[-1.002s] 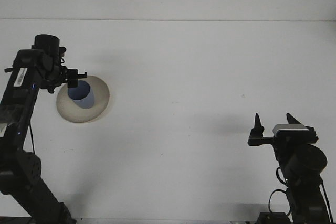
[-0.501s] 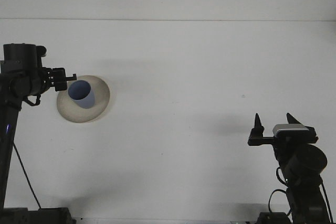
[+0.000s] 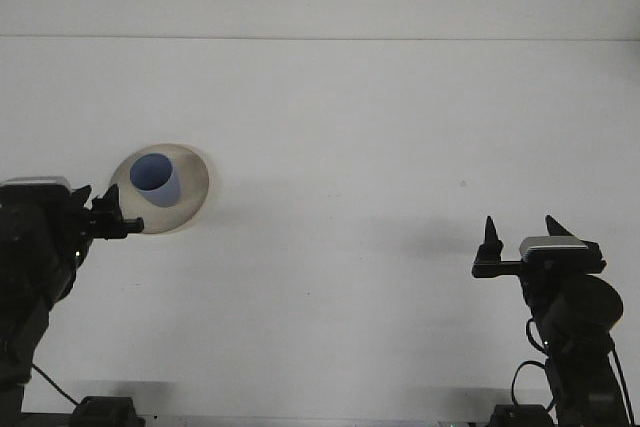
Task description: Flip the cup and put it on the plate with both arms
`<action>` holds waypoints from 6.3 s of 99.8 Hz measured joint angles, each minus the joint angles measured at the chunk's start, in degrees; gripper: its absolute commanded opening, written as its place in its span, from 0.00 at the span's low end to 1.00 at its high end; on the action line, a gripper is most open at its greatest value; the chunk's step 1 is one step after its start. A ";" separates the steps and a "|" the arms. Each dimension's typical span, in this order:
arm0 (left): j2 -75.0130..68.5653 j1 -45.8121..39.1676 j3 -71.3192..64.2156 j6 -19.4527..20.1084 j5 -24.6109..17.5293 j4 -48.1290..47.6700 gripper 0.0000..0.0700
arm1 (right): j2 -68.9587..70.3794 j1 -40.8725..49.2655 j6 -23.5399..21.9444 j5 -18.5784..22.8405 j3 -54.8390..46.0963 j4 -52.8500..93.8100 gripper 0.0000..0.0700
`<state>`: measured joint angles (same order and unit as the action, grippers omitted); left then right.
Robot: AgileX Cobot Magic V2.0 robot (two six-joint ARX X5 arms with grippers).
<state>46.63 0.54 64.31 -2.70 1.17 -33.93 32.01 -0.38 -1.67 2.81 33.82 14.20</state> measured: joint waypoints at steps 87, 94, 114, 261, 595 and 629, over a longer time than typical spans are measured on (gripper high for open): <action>-18.84 0.00 -27.41 3.43 0.00 18.23 0.37 | 0.00 0.00 0.00 0.11 0.00 0.00 0.87; -18.84 0.00 -27.41 3.43 -0.02 18.03 0.32 | 0.00 0.00 0.00 0.09 0.00 0.02 0.80; -19.06 0.00 -27.41 3.39 -0.02 18.03 0.01 | 0.00 0.00 0.00 0.11 0.00 0.02 0.08; -22.47 1.07 -29.77 4.15 0.13 23.87 0.02 | 0.00 0.00 0.00 0.11 0.00 -0.44 0.00; -46.36 1.49 -62.36 1.73 0.09 46.34 0.02 | -31.82 0.00 0.00 -1.38 -30.45 -19.63 0.00; -46.36 1.49 -62.36 1.73 0.09 46.34 0.02 | -31.82 0.00 -0.04 -3.08 -32.98 -19.65 0.00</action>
<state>0.27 2.02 1.96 -0.97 1.26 12.40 0.19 -0.38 -1.72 -0.27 0.84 -5.45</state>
